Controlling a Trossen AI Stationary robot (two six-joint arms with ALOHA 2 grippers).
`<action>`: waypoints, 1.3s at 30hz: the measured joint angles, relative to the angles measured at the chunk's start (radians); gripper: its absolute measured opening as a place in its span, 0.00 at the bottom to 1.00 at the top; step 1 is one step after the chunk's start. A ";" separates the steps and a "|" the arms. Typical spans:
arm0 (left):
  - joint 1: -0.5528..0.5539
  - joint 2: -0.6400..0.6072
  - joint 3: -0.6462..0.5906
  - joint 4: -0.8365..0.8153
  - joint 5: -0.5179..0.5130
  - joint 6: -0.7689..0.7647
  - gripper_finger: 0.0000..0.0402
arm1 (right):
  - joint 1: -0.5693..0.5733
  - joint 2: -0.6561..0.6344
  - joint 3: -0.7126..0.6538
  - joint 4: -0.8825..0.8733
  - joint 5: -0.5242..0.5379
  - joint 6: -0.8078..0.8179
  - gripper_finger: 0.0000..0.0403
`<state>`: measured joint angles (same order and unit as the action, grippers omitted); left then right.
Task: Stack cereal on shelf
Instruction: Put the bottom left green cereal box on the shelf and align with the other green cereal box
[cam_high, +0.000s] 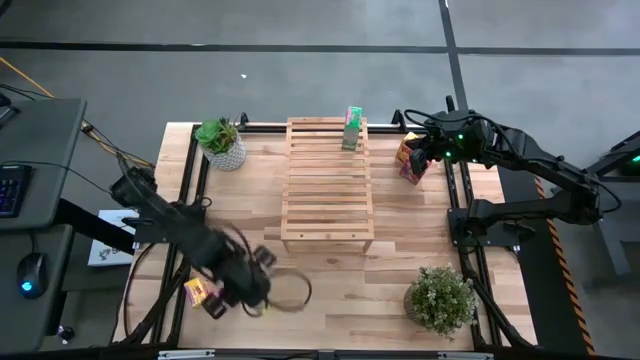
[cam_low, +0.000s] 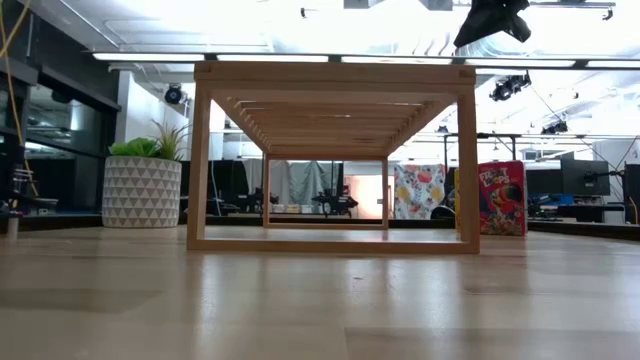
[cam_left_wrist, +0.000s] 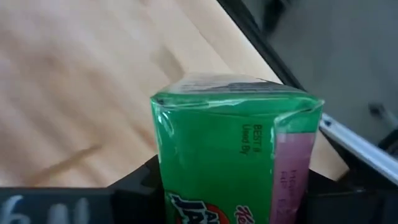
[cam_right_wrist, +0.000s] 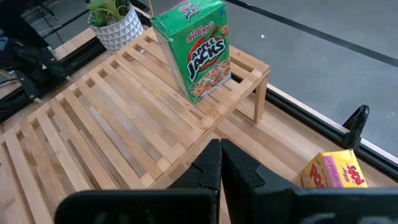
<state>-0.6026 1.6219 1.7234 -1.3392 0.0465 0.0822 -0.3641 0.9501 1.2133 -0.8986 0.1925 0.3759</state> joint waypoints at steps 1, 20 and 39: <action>0.021 -0.015 0.074 -0.045 -0.040 0.000 0.40 | 0.000 0.000 0.000 0.000 0.000 0.000 0.00; 0.973 -0.011 0.480 -0.047 -0.201 -0.177 0.39 | -0.001 0.000 0.000 0.005 0.000 0.101 0.00; 1.093 0.332 0.468 0.092 -0.019 -0.333 0.39 | -0.002 0.000 0.000 -0.021 0.010 0.200 0.00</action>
<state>0.4909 1.9541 2.1914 -1.2469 0.0275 -0.2507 -0.3660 0.9501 1.2133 -0.9198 0.2023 0.5758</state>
